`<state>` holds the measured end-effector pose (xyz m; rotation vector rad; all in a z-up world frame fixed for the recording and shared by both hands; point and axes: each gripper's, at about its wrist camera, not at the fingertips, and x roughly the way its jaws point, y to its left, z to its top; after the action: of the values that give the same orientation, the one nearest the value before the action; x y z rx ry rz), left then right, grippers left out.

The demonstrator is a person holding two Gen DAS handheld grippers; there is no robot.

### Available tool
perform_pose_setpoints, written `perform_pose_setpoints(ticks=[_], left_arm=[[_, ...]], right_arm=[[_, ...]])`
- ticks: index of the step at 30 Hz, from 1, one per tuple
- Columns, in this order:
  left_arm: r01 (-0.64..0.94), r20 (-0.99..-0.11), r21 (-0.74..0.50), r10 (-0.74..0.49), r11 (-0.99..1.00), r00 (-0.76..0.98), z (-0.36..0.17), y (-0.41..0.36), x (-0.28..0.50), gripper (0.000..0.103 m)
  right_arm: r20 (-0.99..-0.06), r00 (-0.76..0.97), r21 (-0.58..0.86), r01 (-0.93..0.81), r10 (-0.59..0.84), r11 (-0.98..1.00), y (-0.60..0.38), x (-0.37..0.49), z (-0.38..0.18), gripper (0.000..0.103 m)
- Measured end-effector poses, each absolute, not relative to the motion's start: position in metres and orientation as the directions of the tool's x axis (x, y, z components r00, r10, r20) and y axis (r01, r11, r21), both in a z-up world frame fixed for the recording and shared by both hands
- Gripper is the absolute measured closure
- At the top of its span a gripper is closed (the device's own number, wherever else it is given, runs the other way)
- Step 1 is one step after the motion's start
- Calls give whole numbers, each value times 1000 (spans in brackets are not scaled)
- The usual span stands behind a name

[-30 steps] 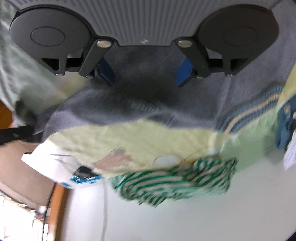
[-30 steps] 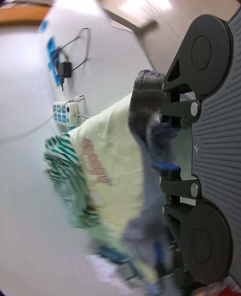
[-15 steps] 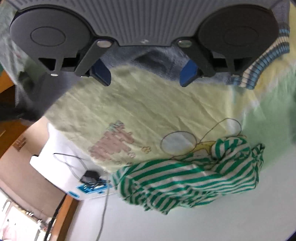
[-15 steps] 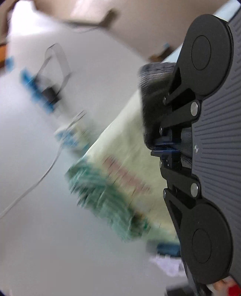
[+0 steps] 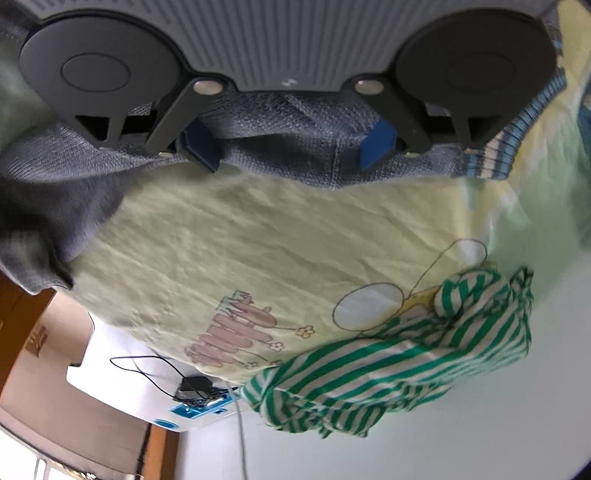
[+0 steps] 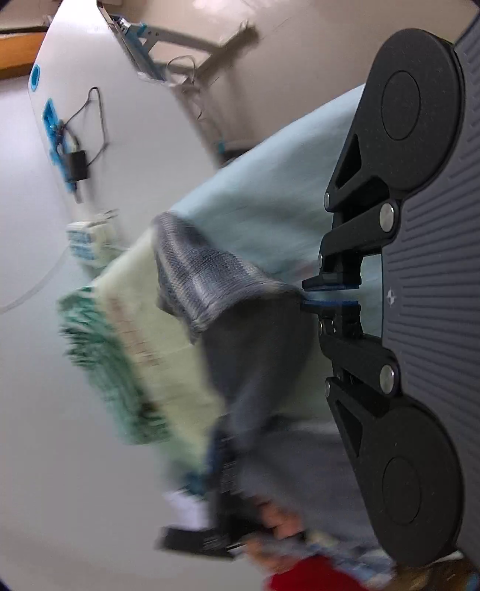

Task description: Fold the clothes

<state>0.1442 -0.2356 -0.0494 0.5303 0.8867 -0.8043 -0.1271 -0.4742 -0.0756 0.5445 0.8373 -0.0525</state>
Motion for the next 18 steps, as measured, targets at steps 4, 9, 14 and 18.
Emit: perform_pose_setpoints(ticks=[4,9,14,18], left_arm=[[814,-824,163,-376,558,423,-48,-241,134,20],[808,-812,196,-369,555,451,-49,-245,130,18],[783,-815,145,-375,605,441,-52,-238,137,11],[761,-813,113,-381,639,440,-55,-233,140,7]], right_arm=[[-678,662,481,71,320,874,-469,-121,-52,88],[-573,818,269,128,52,955,-462,-90,-18,46],[-652,751,-151,6,-105,988,-423,-44,-51,47],[-675,729,-160,2,-111,987,-434,-34,-72,59]])
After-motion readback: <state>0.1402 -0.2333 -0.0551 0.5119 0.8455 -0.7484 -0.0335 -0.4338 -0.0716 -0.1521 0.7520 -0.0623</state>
